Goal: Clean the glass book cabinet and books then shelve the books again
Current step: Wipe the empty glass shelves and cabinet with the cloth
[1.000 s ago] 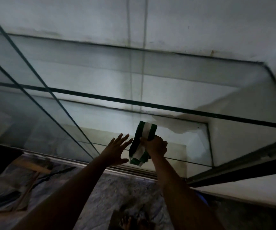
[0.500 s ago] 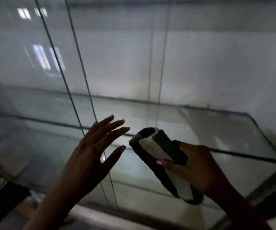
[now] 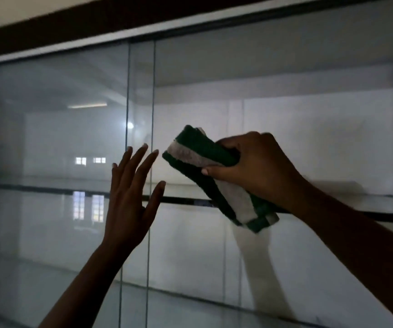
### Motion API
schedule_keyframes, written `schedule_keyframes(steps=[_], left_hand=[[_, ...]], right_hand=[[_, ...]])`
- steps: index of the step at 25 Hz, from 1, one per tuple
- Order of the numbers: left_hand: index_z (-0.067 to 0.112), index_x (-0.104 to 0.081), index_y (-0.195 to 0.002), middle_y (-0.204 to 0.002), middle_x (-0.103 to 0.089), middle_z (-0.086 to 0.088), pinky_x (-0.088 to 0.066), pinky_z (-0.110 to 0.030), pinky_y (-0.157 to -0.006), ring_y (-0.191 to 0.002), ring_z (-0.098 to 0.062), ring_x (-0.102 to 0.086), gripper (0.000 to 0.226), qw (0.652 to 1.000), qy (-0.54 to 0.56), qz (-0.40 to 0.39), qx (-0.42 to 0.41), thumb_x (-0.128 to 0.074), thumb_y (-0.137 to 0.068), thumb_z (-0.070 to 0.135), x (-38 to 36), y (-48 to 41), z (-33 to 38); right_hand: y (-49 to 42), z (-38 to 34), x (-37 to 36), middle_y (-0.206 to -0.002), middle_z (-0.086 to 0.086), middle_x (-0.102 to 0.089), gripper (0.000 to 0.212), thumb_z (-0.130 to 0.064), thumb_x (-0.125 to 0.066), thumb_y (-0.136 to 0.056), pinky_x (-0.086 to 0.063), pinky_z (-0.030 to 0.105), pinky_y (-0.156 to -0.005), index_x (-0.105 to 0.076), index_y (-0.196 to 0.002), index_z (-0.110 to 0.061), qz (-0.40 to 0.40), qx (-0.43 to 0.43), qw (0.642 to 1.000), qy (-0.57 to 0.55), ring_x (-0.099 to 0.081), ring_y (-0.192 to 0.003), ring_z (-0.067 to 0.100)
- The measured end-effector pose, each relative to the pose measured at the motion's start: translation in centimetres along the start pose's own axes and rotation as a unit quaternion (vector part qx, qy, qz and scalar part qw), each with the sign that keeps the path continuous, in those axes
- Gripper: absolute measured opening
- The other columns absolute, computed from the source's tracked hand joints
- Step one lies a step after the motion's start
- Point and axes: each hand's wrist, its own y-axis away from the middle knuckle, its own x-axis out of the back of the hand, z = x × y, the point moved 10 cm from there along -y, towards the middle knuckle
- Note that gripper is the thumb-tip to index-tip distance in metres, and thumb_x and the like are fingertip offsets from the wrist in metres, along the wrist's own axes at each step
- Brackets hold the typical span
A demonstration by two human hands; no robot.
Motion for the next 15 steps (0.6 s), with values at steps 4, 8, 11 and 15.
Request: schedule_keyframes(steps=[4, 8, 11, 15], left_hand=[[0.014, -0.029, -0.146, -0.156, -0.021, -0.005, -0.010, -0.051, -0.117, -0.146, -0.025, -0.010, 0.057, 0.997, -0.078, 0.008, -0.027, -0.034, -0.096, 0.041, -1.1, -0.7, -1.1], [0.014, -0.025, -0.147, -0.156, -0.022, -0.003, -0.009, -0.046, -0.117, -0.146, -0.025, -0.010, 0.056, 0.993, -0.111, 0.029, -0.035, -0.033, -0.096, 0.037, -1.0, -0.9, -1.1], [0.014, -0.025, -0.147, -0.156, -0.021, -0.002, -0.009, -0.046, -0.117, -0.146, -0.025, -0.010, 0.058, 0.992, -0.119, 0.025, -0.040, -0.036, -0.094, 0.036, -1.2, -0.7, -1.2], [0.016, -0.020, -0.148, -0.155, -0.019, -0.005, -0.007, -0.043, -0.118, -0.146, -0.026, -0.009, 0.057, 0.987, -0.151, -0.004, -0.056, -0.028, -0.099, 0.043, -1.1, -0.7, -1.8]], right_hand=[[-7.9, 0.2, -2.0, -0.086, 0.003, -0.069, 0.019, -0.031, -0.070, -0.077, -0.048, 0.028, -0.068, -0.071, -0.094, -0.024, -0.022, 0.067, 0.986, 0.151, -0.063, -0.081, 0.021], [-11.6, 1.9, -8.4, -0.096, 0.005, -0.065, 0.021, -0.029, -0.058, -0.086, -0.035, 0.026, -0.066, -0.065, -0.101, -0.017, -0.086, 0.132, 0.947, 0.281, -0.061, -0.090, 0.024], [-13.2, 3.5, -13.1, -0.104, 0.006, -0.064, 0.023, -0.029, -0.053, -0.090, -0.030, 0.025, -0.068, -0.059, -0.106, -0.015, -0.123, 0.159, 0.935, 0.291, -0.059, -0.096, 0.024], [-11.2, 5.0, -21.6, -0.124, 0.008, -0.057, 0.041, -0.028, -0.050, -0.094, -0.039, 0.025, -0.091, -0.044, -0.133, -0.018, -0.350, 0.136, 0.918, 0.128, -0.053, -0.112, 0.024]])
